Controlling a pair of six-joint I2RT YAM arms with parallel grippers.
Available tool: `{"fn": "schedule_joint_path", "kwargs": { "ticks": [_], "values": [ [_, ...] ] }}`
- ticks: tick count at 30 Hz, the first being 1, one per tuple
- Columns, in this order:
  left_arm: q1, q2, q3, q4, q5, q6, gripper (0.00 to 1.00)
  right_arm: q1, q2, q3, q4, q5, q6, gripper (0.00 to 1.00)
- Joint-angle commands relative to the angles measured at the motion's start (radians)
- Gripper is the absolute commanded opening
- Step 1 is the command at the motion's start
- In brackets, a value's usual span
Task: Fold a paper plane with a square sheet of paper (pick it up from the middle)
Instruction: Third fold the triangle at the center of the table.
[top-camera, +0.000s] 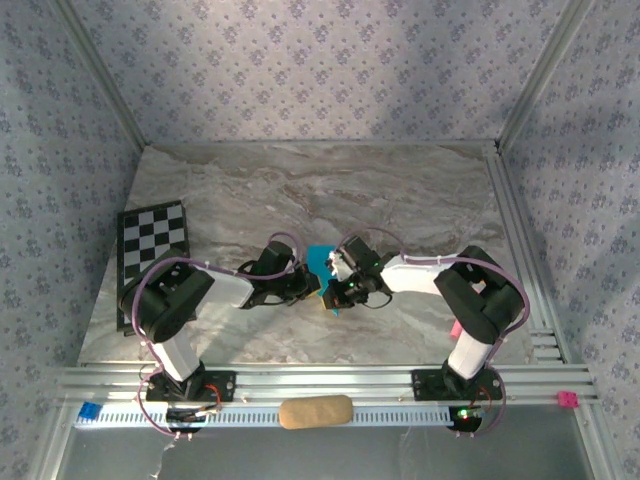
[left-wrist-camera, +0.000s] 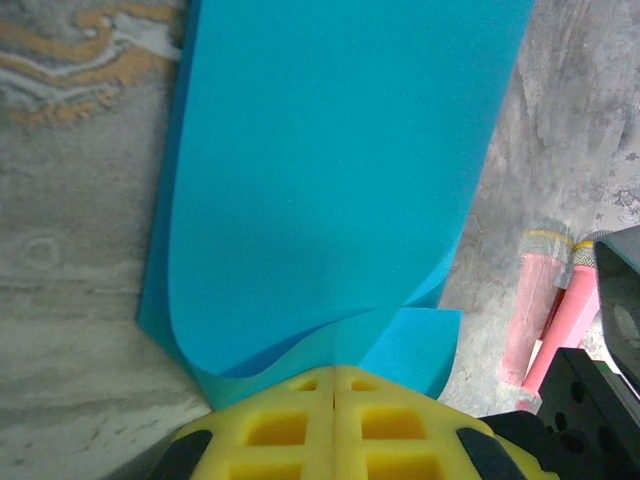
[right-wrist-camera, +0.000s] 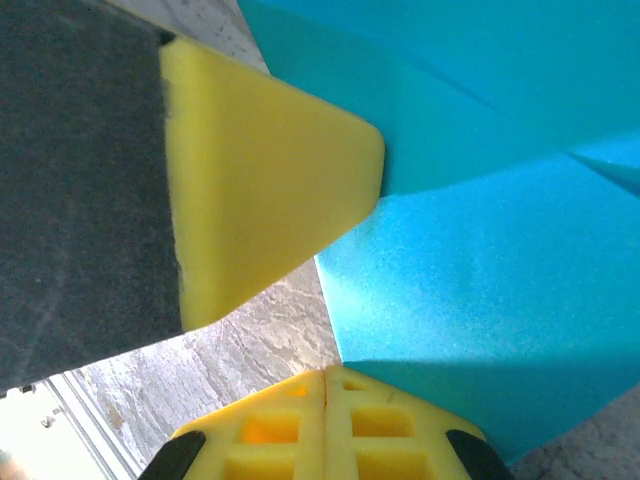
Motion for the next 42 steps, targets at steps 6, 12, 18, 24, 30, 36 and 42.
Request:
{"fn": "schedule_joint_path", "kwargs": {
  "ticks": [6, 12, 18, 24, 30, 36, 42],
  "values": [
    [-0.012, 0.032, 0.006, -0.067, -0.056, 0.023, 0.00, -0.021, -0.048, -0.100, 0.038, -0.068, 0.029, 0.01],
    [-0.012, 0.033, 0.004, -0.077, -0.065, 0.019, 0.00, -0.027, -0.084, -0.149, 0.029, -0.080, 0.011, 0.01],
    [-0.013, 0.031, 0.006, -0.080, -0.069, 0.017, 0.00, -0.055, -0.135, -0.210, 0.024, -0.096, -0.004, 0.01],
    [-0.024, 0.019, 0.006, -0.073, -0.085, -0.006, 0.00, -0.101, -0.258, -0.207, -0.013, -0.090, -0.005, 0.02],
    [-0.095, -0.016, 0.003, -0.081, -0.211, -0.092, 0.00, -0.136, -0.310, -0.163, -0.014, -0.077, 0.033, 0.04],
    [-0.152, -0.022, -0.002, -0.044, -0.307, -0.165, 0.00, -0.098, -0.228, -0.110, 0.030, -0.071, 0.097, 0.04],
    [-0.155, -0.039, -0.021, -0.032, -0.330, -0.170, 0.00, -0.079, -0.145, -0.084, 0.070, -0.038, 0.147, 0.03]
  ]
}}
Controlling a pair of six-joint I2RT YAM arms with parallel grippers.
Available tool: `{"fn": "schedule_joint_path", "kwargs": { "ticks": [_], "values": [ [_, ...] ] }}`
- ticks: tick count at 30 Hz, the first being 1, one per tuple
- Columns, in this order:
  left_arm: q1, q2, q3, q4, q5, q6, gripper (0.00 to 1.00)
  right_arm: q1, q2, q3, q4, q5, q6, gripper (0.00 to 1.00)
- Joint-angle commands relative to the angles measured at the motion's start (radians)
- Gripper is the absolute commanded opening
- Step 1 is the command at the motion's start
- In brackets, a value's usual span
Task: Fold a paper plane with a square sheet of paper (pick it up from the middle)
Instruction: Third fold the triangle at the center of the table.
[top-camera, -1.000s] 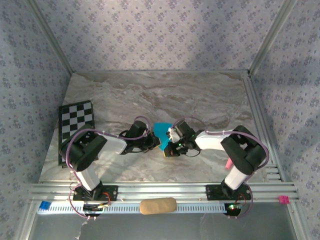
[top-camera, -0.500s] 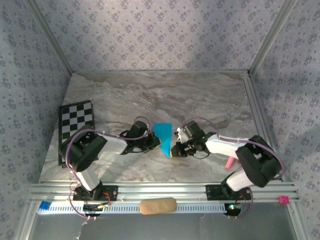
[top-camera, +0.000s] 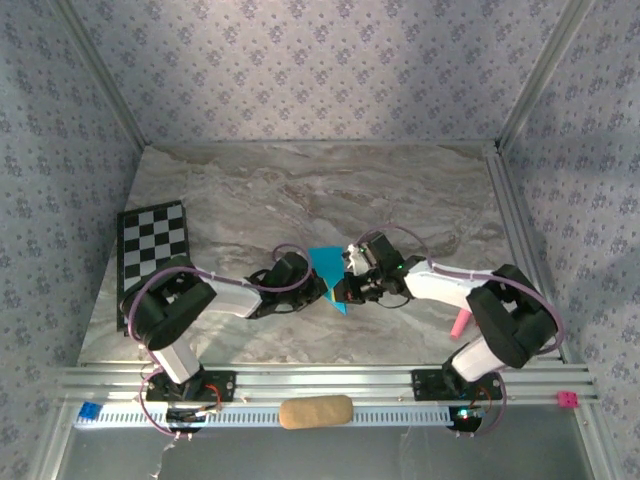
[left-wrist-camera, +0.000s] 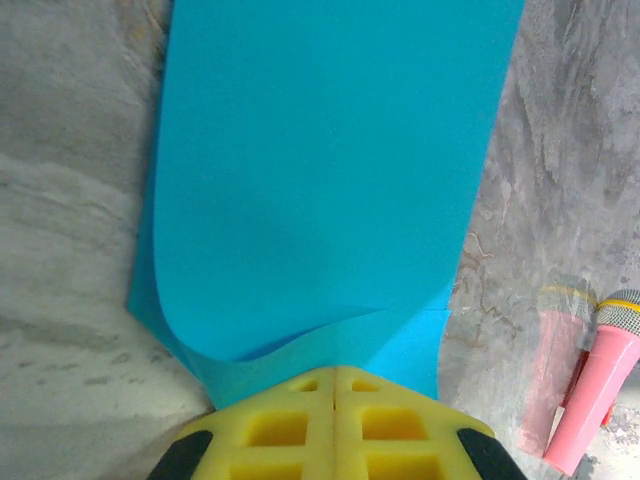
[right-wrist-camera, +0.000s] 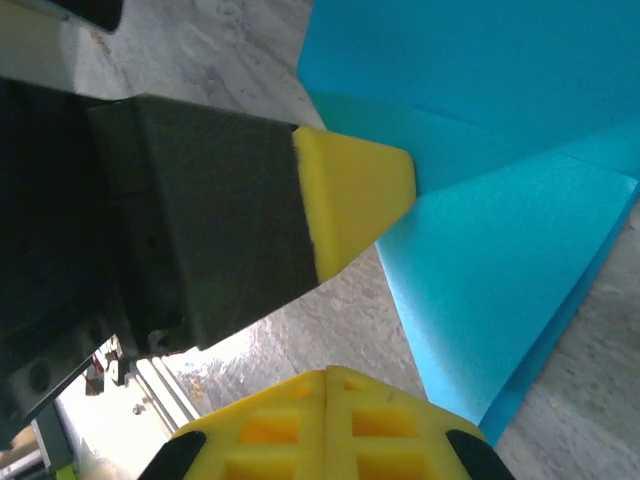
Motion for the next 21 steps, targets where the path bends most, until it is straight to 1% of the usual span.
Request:
{"fn": "schedule_joint_path", "kwargs": {
  "ticks": [1, 6, 8, 11, 16, 18, 21],
  "values": [
    [-0.004, -0.016, -0.026, -0.026, -0.052, -0.030, 0.00, 0.004, 0.044, 0.023, 0.030, 0.030, 0.055, 0.03],
    [-0.004, -0.015, -0.024, -0.015, -0.044, -0.011, 0.00, -0.007, 0.098, 0.018, 0.045, 0.053, 0.074, 0.02],
    [-0.004, -0.015, -0.022, -0.010, -0.043, -0.005, 0.01, -0.019, 0.122, 0.012, 0.046, 0.040, 0.074, 0.01],
    [0.000, -0.023, -0.020, -0.010, -0.040, 0.006, 0.01, -0.028, 0.127, -0.015, 0.035, 0.046, 0.061, 0.01],
    [0.012, -0.066, -0.024, -0.014, -0.040, 0.051, 0.06, -0.060, 0.147, -0.048, 0.031, 0.017, 0.038, 0.00],
    [0.014, -0.095, -0.017, -0.024, -0.032, 0.092, 0.11, -0.064, 0.145, -0.047, 0.017, 0.015, 0.023, 0.00],
    [0.014, -0.129, 0.006, -0.088, -0.021, 0.156, 0.12, -0.069, 0.146, -0.037, 0.002, 0.006, 0.017, 0.00]
  ]
}}
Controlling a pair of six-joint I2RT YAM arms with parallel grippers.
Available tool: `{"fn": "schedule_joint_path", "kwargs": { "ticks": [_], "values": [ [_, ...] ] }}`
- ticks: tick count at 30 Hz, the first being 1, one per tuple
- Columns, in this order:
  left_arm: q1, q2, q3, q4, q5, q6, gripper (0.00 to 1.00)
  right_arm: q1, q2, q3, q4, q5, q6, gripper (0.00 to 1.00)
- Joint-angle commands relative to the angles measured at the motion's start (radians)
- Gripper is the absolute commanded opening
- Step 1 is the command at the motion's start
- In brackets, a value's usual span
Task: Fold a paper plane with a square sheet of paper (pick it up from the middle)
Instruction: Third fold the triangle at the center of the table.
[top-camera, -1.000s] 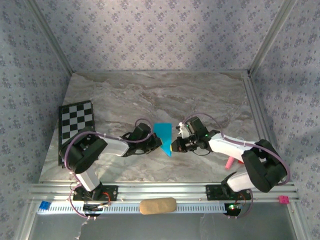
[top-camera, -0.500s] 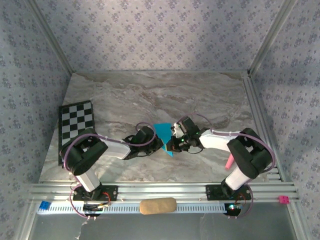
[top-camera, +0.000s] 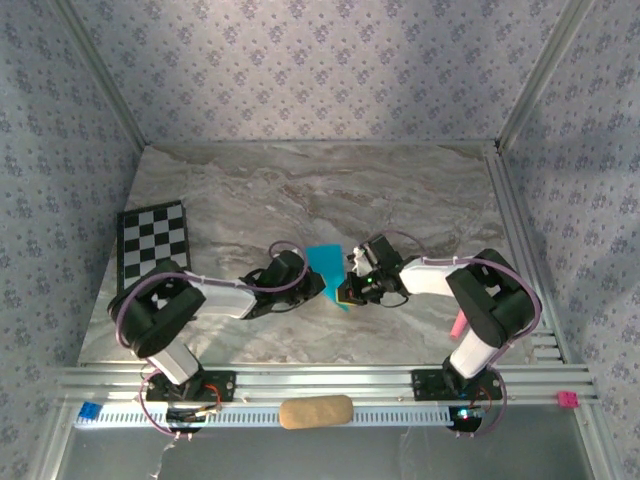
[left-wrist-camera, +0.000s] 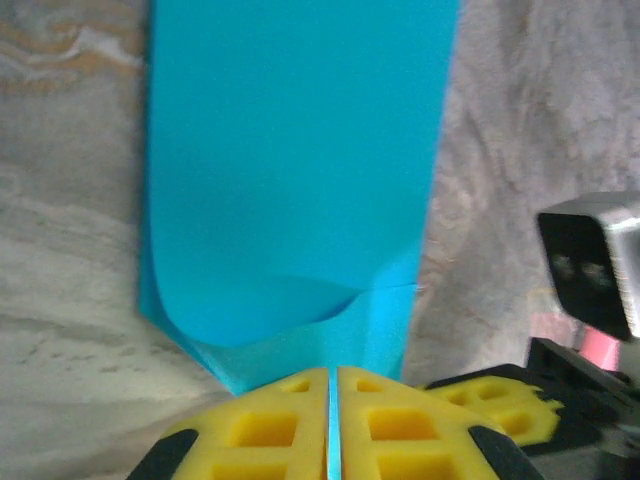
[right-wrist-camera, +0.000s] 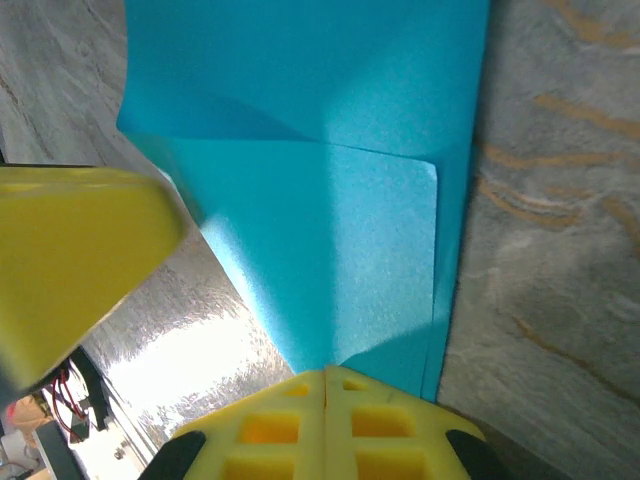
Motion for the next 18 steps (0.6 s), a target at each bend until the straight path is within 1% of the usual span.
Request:
{"fn": "schedule_joint_path", "kwargs": {
  "ticks": [1, 5, 9, 13, 18],
  "values": [
    [0.004, -0.047, 0.025, -0.072, 0.010, 0.091, 0.12, -0.012, 0.029, -0.010, -0.074, 0.015, -0.025, 0.00],
    [0.004, -0.020, 0.049, -0.082, 0.079, 0.112, 0.08, -0.014, 0.033, 0.001, -0.084, 0.013, -0.025, 0.00],
    [0.004, 0.047, 0.088, -0.074, 0.134, 0.131, 0.06, -0.018, 0.037, 0.003, -0.084, 0.015, -0.059, 0.00],
    [0.015, 0.098, 0.100, -0.080, 0.125, 0.126, 0.06, -0.021, 0.037, 0.001, -0.093, 0.021, -0.065, 0.00],
    [0.065, 0.114, 0.061, -0.069, 0.108, 0.121, 0.06, -0.026, 0.038, -0.004, -0.112, 0.036, -0.077, 0.00]
  ]
}}
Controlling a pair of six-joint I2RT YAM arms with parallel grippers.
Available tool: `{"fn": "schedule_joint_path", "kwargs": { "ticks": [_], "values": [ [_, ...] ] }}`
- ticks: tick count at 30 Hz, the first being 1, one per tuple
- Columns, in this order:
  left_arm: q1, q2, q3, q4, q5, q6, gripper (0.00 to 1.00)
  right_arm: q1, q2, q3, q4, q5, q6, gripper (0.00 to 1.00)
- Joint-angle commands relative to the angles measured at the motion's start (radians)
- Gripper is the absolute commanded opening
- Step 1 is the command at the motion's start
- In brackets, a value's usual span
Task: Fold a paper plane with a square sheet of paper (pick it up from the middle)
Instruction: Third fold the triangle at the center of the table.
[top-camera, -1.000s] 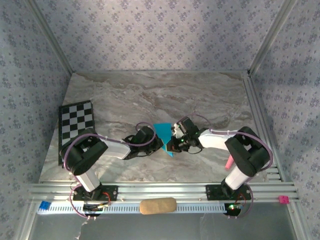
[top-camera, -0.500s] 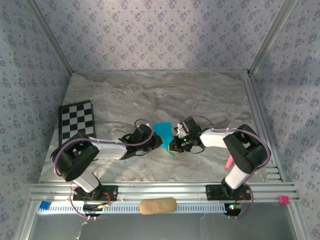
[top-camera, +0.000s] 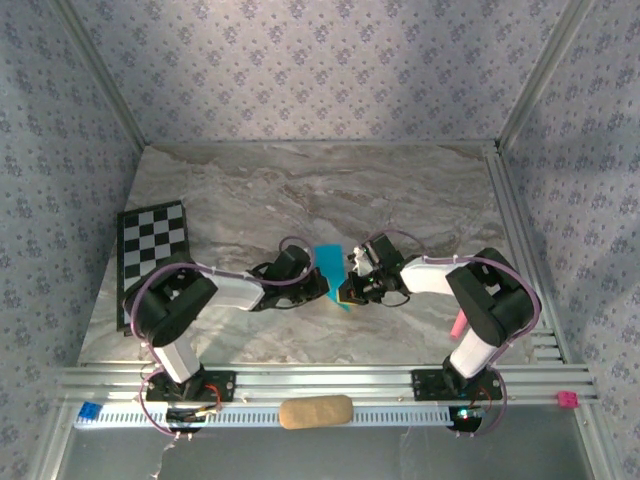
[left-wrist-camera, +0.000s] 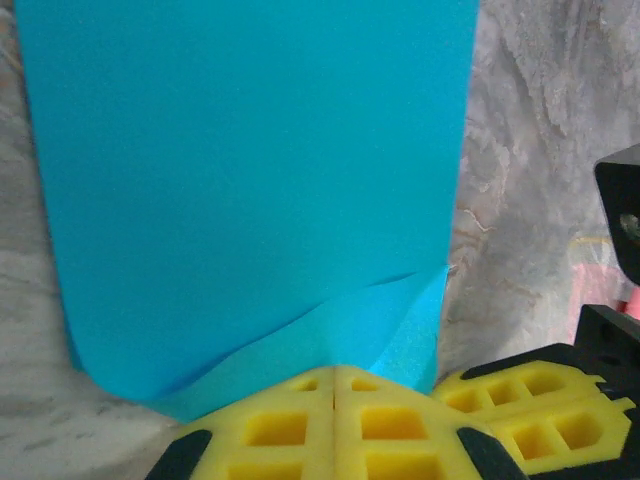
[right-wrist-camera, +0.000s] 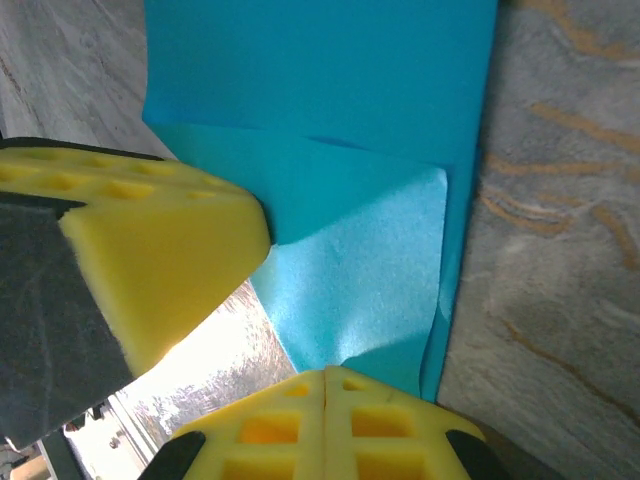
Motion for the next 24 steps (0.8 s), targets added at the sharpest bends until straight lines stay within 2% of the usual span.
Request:
{"fn": "schedule_joint_path", "kwargs": {
  "ticks": [1, 7, 12, 24],
  "values": [
    [0.042, 0.007, -0.023, -0.015, -0.008, 0.024, 0.06, -0.010, 0.029, -0.004, -0.106, 0.061, -0.030, 0.00],
    [0.109, 0.000, -0.036, -0.049, 0.003, 0.071, 0.07, -0.012, 0.026, -0.009, -0.122, 0.070, -0.042, 0.00],
    [0.149, -0.010, -0.011, -0.150, -0.013, 0.108, 0.06, -0.014, 0.028, -0.010, -0.124, 0.072, -0.045, 0.00],
    [0.199, -0.071, -0.035, -0.193, -0.030, 0.120, 0.05, -0.034, 0.027, -0.003, -0.147, 0.040, -0.091, 0.00]
  ]
}}
